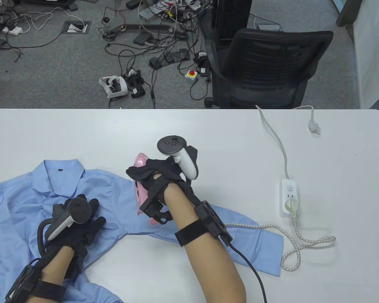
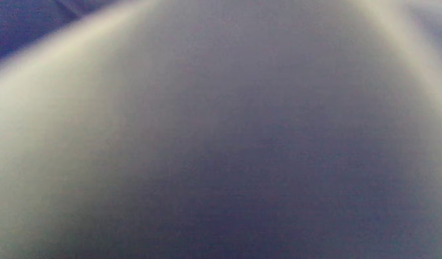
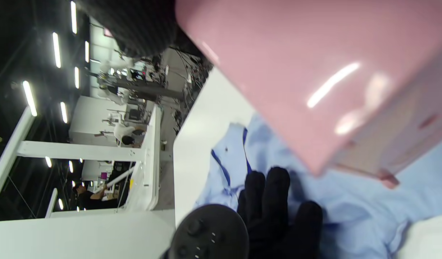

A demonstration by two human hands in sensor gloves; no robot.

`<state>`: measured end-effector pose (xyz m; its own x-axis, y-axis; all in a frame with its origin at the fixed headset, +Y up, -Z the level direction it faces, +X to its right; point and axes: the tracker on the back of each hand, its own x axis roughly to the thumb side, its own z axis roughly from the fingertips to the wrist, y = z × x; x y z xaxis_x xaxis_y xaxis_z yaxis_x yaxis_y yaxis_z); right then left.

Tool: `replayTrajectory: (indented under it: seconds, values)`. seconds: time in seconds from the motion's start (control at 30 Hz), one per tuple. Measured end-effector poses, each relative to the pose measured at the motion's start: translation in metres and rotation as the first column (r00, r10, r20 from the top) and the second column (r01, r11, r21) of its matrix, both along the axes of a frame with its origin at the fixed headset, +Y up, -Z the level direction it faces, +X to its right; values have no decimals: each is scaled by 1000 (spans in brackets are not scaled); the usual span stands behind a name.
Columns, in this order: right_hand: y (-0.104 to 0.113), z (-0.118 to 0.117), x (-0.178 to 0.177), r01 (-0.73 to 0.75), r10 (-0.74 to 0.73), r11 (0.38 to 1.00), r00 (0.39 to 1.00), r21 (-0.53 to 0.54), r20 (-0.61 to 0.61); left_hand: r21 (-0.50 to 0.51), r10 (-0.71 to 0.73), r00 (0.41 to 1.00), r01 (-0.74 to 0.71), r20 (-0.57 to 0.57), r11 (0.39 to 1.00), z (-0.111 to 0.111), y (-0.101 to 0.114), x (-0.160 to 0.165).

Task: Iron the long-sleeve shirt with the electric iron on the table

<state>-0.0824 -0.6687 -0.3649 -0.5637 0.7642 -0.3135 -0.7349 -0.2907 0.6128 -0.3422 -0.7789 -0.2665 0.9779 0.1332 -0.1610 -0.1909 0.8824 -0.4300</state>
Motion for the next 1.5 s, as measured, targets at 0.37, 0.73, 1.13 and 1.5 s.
replayTrajectory:
  seconds: [0.37,0.73,1.13,1.5]
  values:
    - [-94,-6,-55,73,-77,979,997,-192,-16,-9,-48,996,49,74,999,0,1,12]
    - [-106,3,-43,79,-53,973,991,-218,124,-110,-23,987,41,159,993,2,-11,23]
    - [-104,26,34,72,-13,976,961,-206,275,-101,-63,985,80,158,992,2,-12,26]
    - [-104,46,95,94,-11,971,935,-219,354,-88,-98,983,112,154,990,2,-12,29]
